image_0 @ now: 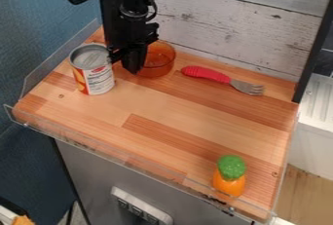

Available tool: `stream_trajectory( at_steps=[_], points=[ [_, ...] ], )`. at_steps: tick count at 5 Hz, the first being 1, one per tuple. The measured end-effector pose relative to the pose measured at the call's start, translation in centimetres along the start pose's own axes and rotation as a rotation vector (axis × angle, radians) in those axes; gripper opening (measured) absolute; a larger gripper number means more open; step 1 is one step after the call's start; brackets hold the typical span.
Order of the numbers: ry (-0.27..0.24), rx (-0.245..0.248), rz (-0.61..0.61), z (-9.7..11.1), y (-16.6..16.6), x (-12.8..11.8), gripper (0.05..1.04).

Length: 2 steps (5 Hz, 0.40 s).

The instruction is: Put the brown pot on the top left of the table

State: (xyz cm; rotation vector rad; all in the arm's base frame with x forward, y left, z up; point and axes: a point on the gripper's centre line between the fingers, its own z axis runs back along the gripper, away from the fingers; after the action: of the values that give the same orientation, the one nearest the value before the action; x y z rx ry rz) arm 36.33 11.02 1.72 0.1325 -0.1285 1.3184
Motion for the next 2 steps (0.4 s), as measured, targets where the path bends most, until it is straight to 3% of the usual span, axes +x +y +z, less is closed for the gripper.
stream_trajectory(
  at_steps=[2],
  points=[
    [-0.005,0.005,0.023,0.05,-0.05,-0.18,0.862]
  ],
)
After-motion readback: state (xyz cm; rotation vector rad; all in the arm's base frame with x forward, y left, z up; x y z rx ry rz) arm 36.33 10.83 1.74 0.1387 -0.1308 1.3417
